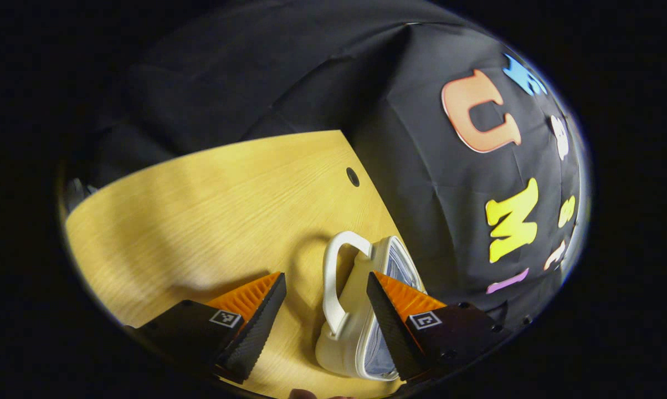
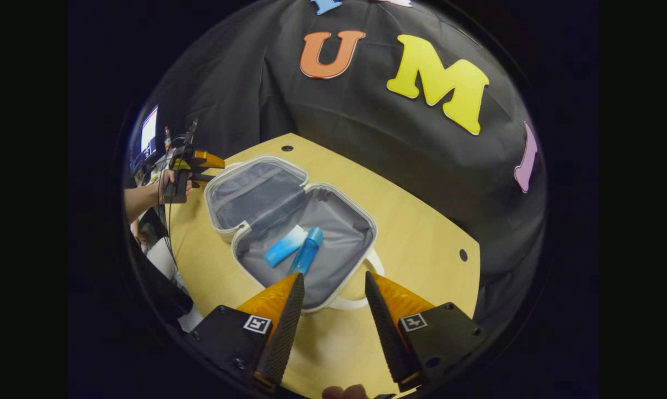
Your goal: First open the suitcase, pack the skin care products into it, and then close the suitcase.
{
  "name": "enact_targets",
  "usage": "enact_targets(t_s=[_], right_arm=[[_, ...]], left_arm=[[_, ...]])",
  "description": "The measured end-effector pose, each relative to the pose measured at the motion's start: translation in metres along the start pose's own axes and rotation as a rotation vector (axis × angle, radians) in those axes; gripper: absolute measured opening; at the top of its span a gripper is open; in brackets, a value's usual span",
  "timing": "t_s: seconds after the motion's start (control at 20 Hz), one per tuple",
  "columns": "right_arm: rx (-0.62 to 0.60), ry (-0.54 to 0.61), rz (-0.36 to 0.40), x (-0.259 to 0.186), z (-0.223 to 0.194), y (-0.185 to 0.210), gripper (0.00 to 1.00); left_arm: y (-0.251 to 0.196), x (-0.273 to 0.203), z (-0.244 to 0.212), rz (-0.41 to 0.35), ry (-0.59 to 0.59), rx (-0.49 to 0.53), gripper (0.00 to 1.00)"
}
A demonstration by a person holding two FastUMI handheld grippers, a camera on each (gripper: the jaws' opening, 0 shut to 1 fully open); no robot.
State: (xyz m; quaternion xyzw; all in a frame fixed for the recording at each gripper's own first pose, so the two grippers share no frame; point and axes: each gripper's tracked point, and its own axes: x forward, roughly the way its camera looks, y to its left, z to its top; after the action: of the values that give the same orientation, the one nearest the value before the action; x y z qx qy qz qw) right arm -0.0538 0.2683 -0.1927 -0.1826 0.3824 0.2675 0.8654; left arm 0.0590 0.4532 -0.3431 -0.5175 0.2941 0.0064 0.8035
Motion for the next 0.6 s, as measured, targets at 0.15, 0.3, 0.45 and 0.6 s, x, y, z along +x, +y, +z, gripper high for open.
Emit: enact_targets(t_s=[0.15,0.3,0.45,0.6], right_arm=[[0.020,0.010,-0.011,-0.004,-0.001,-0.003,0.67],[0.053,0.007,-0.018,-0.002,0.004,-0.003,0.67],[0.080,-0.002,-0.018,-0.003,0.006,-0.004,0.67],[0.108,-0.027,-0.012,-0.008,0.009,-0.003,0.66]], left_arm=[[-0.002,0.021,0.000,-0.027,0.012,-0.070,0.94],[-0.007,0.032,0.008,-0.028,-0.006,-0.086,0.60],[-0.009,0.035,0.013,0.003,-0.028,-0.067,0.22],[-0.017,0.028,0.014,0.039,-0.025,-0.003,0.13]])
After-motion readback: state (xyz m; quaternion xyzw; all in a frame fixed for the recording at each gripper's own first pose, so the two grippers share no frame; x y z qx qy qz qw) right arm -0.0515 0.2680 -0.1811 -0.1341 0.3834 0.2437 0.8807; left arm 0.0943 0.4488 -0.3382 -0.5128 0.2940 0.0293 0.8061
